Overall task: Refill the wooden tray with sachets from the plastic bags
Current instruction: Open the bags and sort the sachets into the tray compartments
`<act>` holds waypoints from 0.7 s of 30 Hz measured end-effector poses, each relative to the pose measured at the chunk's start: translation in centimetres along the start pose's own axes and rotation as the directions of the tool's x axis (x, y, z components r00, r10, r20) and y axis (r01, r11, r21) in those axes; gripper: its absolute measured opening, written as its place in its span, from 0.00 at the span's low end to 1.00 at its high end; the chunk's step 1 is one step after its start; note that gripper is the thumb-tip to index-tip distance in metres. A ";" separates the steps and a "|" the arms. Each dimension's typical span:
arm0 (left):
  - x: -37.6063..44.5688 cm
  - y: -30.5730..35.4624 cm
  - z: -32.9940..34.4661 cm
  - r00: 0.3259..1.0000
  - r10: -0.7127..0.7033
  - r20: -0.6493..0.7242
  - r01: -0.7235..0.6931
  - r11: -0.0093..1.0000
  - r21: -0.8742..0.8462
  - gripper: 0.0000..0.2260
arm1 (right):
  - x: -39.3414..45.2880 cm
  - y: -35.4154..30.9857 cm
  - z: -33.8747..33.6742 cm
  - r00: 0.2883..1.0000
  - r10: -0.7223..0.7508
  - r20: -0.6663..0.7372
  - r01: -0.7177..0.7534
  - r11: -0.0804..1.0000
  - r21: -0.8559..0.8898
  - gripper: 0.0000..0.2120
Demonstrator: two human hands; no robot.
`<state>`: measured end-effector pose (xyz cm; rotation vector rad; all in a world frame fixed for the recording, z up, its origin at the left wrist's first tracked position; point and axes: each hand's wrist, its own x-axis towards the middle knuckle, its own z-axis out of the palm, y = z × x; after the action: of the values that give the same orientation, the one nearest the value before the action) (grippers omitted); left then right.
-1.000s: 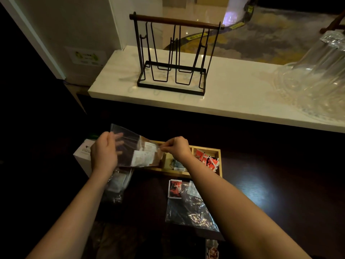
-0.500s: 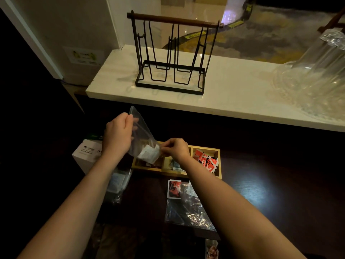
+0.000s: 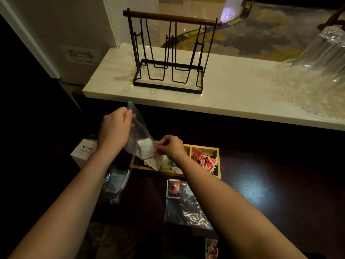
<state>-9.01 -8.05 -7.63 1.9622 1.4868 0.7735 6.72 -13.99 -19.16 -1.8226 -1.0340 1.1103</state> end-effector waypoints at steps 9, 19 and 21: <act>-0.2 -0.6 -0.3 0.999 -0.037 0.016 0.036 0.999 0.038 0.15 | 0.0 0.3 0.9 0.998 0.041 0.053 -0.039 0.998 -0.042 0.13; -0.5 0.5 -1.4 0.997 0.077 -0.029 -0.075 0.995 0.059 0.17 | 0.1 0.4 0.0 0.999 0.043 0.005 -0.043 0.969 0.241 0.12; -0.5 0.5 -1.4 0.996 0.081 -0.026 -0.080 0.996 0.049 0.19 | -0.1 0.4 -0.4 0.999 0.037 0.021 -0.042 0.957 0.288 0.10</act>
<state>-9.78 -8.59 -6.39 2.0659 1.4625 0.8105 7.18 -14.34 -19.36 -1.6086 -0.7991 1.2313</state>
